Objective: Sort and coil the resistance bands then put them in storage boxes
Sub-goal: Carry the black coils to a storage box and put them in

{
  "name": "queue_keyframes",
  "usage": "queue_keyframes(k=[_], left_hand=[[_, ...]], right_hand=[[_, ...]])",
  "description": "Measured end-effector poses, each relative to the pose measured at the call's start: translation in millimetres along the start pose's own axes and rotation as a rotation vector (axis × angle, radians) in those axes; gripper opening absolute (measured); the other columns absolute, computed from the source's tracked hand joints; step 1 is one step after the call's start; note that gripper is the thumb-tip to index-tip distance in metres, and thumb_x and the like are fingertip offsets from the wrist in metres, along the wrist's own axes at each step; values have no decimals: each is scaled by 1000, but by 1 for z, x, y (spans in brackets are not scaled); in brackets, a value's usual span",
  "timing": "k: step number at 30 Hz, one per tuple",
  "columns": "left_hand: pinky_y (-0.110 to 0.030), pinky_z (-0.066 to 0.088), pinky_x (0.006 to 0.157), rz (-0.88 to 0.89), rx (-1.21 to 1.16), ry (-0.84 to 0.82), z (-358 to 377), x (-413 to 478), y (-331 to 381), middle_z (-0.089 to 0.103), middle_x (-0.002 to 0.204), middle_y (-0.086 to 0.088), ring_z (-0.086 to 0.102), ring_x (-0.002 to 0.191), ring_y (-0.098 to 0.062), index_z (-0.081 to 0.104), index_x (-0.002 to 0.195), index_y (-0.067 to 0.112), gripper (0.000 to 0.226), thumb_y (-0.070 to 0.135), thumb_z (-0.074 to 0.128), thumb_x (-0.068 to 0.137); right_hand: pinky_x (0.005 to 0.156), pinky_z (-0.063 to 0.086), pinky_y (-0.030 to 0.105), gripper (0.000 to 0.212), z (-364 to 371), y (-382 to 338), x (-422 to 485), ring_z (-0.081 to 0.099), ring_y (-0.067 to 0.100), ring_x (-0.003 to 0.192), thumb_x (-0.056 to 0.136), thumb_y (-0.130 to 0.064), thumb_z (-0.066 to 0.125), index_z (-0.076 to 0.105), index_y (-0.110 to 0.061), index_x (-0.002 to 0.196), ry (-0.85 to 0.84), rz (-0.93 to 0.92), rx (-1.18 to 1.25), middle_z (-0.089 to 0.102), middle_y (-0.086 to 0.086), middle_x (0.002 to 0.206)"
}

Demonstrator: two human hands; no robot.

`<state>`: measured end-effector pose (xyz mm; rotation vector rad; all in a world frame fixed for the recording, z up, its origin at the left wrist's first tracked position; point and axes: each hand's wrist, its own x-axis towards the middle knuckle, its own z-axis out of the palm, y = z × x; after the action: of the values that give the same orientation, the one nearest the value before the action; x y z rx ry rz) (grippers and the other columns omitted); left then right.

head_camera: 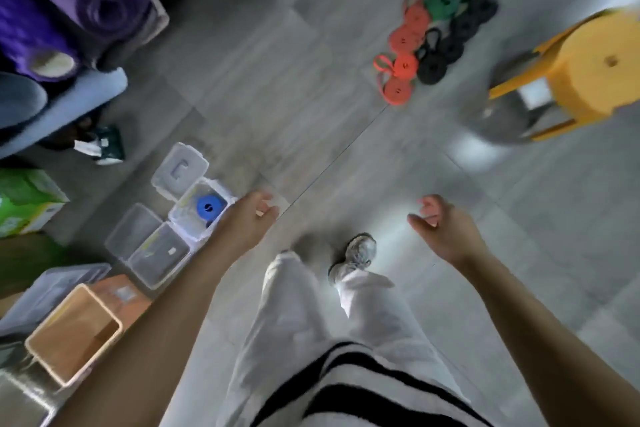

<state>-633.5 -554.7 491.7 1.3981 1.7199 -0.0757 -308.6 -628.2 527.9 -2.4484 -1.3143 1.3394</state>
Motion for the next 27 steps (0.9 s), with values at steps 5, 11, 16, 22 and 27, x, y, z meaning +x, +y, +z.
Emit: queue_keyframes(k=[5,11,16,22,27], left_hand=[[-22,39,61,-16,4,-16,8,23,68,63,90,11,55,76,-8,59,111,28,25,32,63,87],[-27,43,81,2,43,-37,-13,122,181,66,100,0,60,93,-20,59,118,18,32,28,62,88],[-22,39,76,120,56,11,-43,220,319,63,113,-3,58,105,-22,57,120,13,32,26,58,90],[-22,38,79,154,22,28,-37,278,425,65,111,-2,60,104,-21,58,119,19,30,27,59,90],[-20,37,74,20,-66,20,12,324,455,65,112,-1,55,88,-13,55,122,21,32,27,57,90]], right_hand=[[92,47,40,44,-97,-13,69,63,31,104,88,-23,64,50,-4,125,95,-30,97,63,17,116],[78,42,24,45,-162,-7,131,65,26,95,86,-24,66,52,-6,125,49,2,27,63,14,114],[81,46,27,46,-221,2,201,64,23,94,86,-29,66,52,-10,125,2,80,-11,63,11,114],[78,44,30,40,-304,-10,307,60,30,104,88,-31,62,53,-11,121,1,73,-72,64,12,116],[73,48,30,39,-350,3,407,64,24,99,88,-37,61,55,-16,121,-99,-3,-189,68,7,112]])
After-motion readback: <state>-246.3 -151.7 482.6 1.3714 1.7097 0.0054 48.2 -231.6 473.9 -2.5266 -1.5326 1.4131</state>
